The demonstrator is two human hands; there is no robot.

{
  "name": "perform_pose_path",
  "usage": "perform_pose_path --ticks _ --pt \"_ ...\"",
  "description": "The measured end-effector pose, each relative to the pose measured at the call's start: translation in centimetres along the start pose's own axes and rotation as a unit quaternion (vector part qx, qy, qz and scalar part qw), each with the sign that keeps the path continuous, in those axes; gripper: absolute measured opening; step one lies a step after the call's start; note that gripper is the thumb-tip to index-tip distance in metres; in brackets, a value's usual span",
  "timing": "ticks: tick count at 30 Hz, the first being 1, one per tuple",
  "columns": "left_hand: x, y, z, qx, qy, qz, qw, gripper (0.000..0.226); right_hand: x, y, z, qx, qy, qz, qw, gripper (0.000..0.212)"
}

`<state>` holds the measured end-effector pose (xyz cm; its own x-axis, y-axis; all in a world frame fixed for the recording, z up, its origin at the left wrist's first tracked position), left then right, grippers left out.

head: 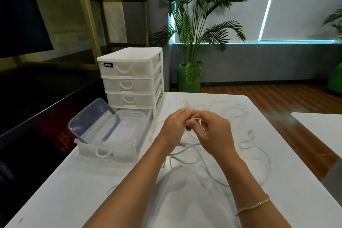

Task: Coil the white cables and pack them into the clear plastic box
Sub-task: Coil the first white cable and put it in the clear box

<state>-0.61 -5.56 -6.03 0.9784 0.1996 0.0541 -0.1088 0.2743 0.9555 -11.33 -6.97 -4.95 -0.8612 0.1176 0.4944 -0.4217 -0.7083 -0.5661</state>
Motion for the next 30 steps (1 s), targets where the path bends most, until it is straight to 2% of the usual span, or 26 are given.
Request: perform_pose_path --ticks 4,9,13,16,21,24,27,30 --pt "-0.2 -0.2 -0.1 0.011 -0.019 0.005 1.0 0.062 -0.3 1.0 -0.3 -0.048 0.013 0.035 0.998 0.009" --pt "-0.2 -0.9 0.1 0.006 -0.032 0.029 0.999 0.053 0.1 0.8 0.5 -0.046 -0.027 0.073 0.996 0.014" --pt "0.5 -1.0 0.6 -0.001 -0.005 0.045 0.999 0.051 0.1 0.5 2.3 -0.07 -0.067 0.068 0.993 0.026" --pt "1.3 -1.2 0.7 0.003 0.004 0.041 0.999 0.053 0.0 0.6 3.4 -0.081 -0.065 0.082 0.991 0.017" --pt "1.9 -0.9 0.7 0.025 -0.003 -0.028 0.999 0.047 -0.4 1.0 3.4 -0.059 -0.011 0.081 0.995 0.014" --pt "2.0 -0.6 0.8 0.046 -0.008 -0.091 0.995 0.045 -0.8 1.3 3.2 -0.068 0.005 0.127 0.99 0.013" --pt "2.1 -0.6 0.8 0.062 -0.021 -0.179 0.982 0.051 -1.1 1.3 3.0 -0.075 0.009 0.157 0.985 0.017" --pt "1.9 -0.4 0.8 0.072 -0.029 -0.291 0.954 0.046 -1.3 1.1 2.8 -0.072 0.017 0.169 0.983 0.013"
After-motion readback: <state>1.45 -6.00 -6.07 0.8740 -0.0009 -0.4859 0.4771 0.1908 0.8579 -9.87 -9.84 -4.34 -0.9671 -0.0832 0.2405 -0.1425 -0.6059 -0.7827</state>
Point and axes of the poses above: each hand's wrist, its own z-axis towards the middle knuckle, its own x-axis out of the back of the hand, y = z × x, the point moved 4 cm from there along z, towards the middle knuckle, and after that the axes turned 1 degree about y, right-handed, at the moved point
